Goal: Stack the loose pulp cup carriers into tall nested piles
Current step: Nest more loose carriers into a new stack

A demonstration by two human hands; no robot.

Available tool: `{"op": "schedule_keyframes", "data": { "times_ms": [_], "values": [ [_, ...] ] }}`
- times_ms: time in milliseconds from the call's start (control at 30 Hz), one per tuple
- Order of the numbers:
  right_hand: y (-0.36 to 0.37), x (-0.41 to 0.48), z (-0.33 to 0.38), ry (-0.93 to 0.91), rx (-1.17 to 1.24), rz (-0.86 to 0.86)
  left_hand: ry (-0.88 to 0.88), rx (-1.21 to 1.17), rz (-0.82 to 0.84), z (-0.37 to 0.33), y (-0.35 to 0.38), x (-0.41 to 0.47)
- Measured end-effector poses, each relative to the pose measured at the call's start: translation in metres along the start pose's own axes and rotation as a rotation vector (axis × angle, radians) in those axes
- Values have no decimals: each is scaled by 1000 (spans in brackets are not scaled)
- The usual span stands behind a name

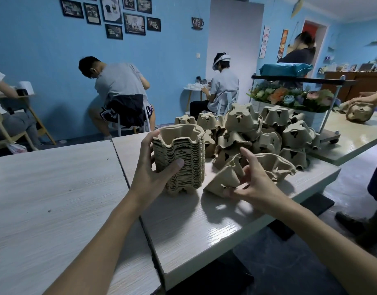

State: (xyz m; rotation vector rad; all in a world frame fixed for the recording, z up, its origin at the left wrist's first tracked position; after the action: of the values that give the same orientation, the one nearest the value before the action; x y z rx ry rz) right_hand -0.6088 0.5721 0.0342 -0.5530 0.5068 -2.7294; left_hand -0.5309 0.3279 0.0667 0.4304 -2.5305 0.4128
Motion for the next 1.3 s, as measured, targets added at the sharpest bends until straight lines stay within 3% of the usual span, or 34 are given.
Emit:
{"op": "schedule_keyframes", "data": {
  "times_ms": [100, 300, 600, 767, 900, 1100, 1300],
  "values": [
    [1, -2, 3, 42, 35, 56, 5, 11, 4, 0, 0, 1],
    [-12, -7, 13, 14, 336, 61, 11, 13, 1, 2, 0, 2],
    [-7, -15, 13, 50, 464, 107, 3, 10, 6, 3, 2, 3],
    [-23, -22, 29, -31, 355, 105, -1, 10, 21, 4, 7, 4],
    [-54, -29, 65, -197, 323, 89, -15, -2, 51, 6, 13, 9],
    [-79, -10, 132, -582, 219, -204, -12, 31, 114, 2, 38, 17],
    [-31, 37, 147, -562, 19, -176, -2, 81, 163, 1, 58, 28]
  ]
}}
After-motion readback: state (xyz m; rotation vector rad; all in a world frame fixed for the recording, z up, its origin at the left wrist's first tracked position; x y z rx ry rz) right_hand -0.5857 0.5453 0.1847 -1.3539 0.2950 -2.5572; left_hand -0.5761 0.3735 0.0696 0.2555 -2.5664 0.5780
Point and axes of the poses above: each hand's wrist, its own x-axis towards the middle knuckle, its own y-axis out of the palm, z = x × y, the point moved 9 cm from there along x, towards the middle knuckle, and after that the axes turned 14 degrees about x, right-handed, at the moved point
